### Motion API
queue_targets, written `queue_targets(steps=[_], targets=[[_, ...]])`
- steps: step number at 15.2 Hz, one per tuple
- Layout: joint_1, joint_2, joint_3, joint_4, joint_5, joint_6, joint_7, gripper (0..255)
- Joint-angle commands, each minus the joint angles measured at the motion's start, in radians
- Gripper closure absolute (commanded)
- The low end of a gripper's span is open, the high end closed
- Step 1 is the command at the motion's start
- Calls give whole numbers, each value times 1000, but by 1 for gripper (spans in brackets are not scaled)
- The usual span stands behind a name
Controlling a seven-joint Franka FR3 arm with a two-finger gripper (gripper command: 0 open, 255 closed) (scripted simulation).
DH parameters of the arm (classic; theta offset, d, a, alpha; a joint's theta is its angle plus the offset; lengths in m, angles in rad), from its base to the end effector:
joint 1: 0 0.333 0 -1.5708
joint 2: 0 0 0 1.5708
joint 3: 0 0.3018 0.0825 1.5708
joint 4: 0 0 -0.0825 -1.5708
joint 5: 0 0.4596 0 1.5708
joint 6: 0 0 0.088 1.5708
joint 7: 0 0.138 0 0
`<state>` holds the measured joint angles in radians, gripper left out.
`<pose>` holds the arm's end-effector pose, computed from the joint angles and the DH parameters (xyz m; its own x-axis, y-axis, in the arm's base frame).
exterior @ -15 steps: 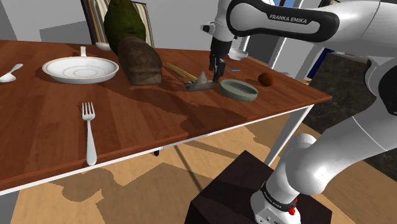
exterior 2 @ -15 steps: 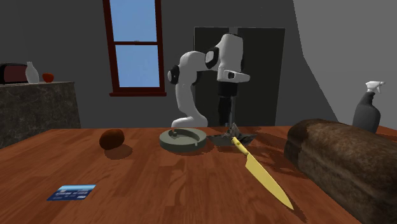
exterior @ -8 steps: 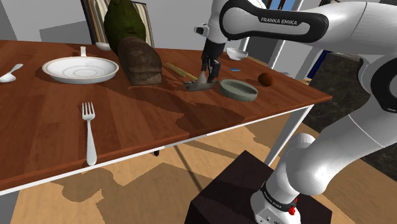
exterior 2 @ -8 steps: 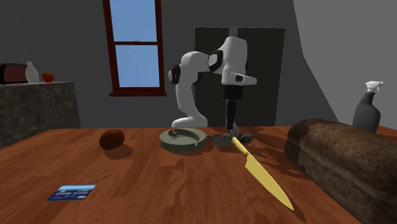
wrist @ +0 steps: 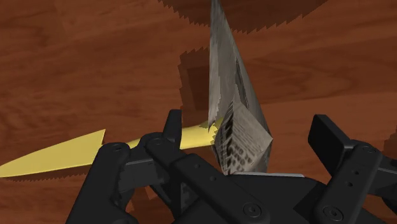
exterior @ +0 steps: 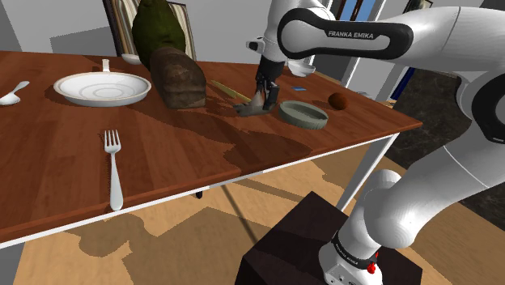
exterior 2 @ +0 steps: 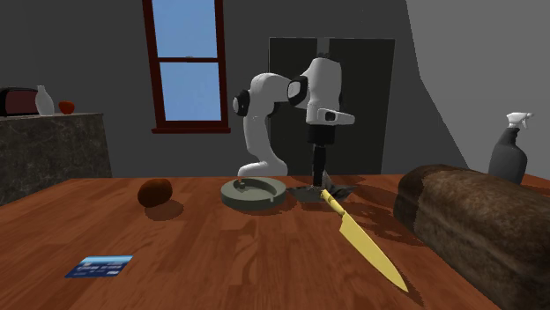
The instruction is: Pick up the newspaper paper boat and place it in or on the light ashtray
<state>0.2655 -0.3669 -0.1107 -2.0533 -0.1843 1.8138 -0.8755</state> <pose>0.5379 0.0584 0.5473 0.4840 0.8745 -0.0312 0.8625 -0.4707 0.1857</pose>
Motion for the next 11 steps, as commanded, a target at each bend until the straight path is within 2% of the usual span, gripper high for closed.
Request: queue_targets(steps=[1,2,3,11], targets=[[0,0,0,0,0,0,0,0],[0,0,0,0,0,0,0,0],[0,0,0,0,0,0,0,255],[0,0,0,0,0,0,0,255]])
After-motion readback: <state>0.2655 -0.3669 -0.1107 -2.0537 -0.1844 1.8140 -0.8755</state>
